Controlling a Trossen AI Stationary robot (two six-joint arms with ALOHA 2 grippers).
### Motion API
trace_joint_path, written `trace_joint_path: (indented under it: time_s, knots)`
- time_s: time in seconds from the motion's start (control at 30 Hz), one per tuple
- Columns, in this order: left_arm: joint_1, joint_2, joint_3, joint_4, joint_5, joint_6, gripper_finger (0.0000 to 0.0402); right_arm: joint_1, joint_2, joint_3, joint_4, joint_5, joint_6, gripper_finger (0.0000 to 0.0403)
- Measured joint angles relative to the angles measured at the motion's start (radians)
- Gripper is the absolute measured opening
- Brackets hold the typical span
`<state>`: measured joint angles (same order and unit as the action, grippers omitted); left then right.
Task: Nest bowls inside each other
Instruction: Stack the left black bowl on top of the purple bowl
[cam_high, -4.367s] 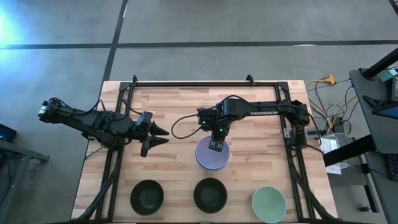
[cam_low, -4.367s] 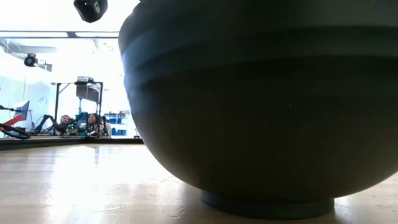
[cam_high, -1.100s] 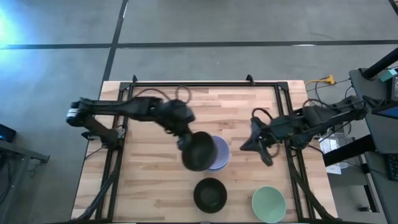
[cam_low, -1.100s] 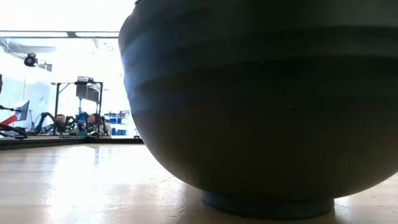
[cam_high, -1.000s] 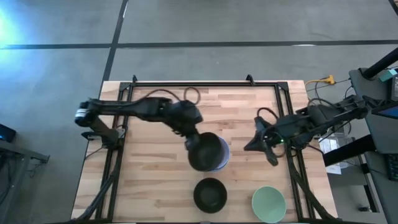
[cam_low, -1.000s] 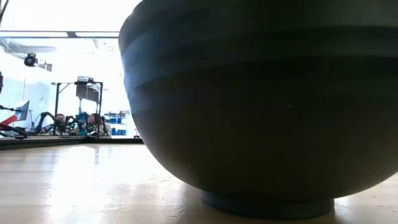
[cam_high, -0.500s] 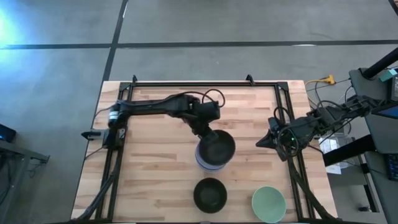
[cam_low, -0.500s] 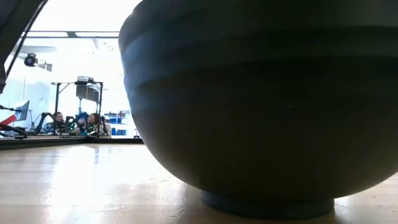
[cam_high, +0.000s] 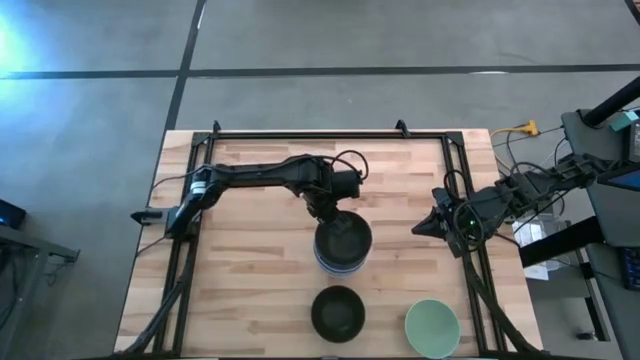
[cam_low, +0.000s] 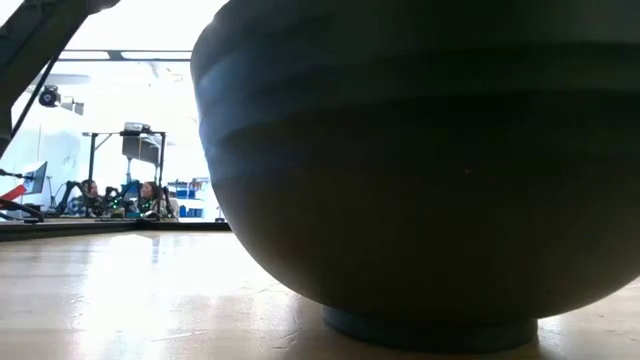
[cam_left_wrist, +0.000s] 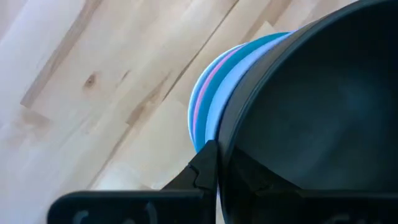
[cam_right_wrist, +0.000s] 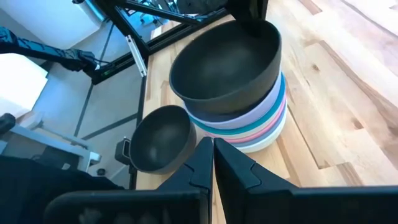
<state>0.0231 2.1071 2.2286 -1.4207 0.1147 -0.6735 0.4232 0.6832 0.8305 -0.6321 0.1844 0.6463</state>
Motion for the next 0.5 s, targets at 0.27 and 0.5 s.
trace_joint_path:
  time_s: [0.27, 0.5]
  knots:
    - [-0.001, 0.000, -0.010, -0.019, -0.046, 0.008, 0.0000, 0.000, 0.000, 0.000, 0.006, 0.000, -0.009, 0.0009]
    - [-0.001, 0.002, -0.026, -0.002, -0.039, 0.073, 0.0003, 0.000, 0.000, 0.000, 0.010, 0.001, -0.011, 0.0009]
